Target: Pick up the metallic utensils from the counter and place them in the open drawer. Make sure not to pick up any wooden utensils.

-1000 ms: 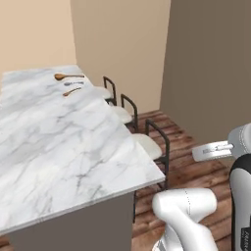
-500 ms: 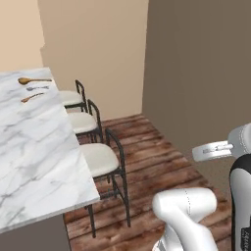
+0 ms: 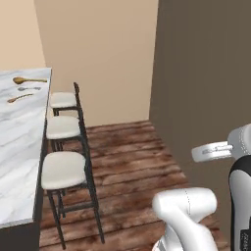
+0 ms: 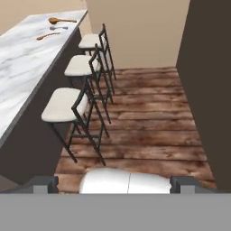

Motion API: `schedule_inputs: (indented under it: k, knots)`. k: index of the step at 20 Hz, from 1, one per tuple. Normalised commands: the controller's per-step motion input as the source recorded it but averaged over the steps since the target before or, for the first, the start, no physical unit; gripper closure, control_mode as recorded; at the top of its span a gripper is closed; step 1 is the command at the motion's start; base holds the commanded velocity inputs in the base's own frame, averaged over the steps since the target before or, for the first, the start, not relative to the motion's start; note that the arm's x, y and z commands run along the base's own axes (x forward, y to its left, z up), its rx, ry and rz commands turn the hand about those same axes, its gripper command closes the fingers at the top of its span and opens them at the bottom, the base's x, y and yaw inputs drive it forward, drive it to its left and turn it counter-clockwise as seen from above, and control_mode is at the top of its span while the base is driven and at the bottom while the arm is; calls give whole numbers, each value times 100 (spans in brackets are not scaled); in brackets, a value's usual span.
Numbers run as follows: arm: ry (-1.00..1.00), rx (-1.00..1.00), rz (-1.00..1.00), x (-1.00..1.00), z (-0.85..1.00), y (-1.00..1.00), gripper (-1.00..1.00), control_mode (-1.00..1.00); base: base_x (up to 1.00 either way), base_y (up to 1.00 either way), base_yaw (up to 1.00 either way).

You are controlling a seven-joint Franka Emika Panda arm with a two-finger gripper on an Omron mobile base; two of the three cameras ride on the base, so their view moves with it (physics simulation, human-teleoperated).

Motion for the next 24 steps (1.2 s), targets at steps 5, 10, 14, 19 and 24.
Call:
schedule_inputs:
  k: [5,10,14,19,24]
  knots:
    - [0,0,0,0,0,0,-100,100,100,-69,52]
    - [0,0,0,0,0,0,-100,100,100,-77,56]
    - [0,0,0,0,0,0,-100,100,100,-82,56]
    - [0,0,0,0,0,0,-100,100,94,-91,53]
    - [0,0,0,0,0,0,-100,100,91,-90,53]
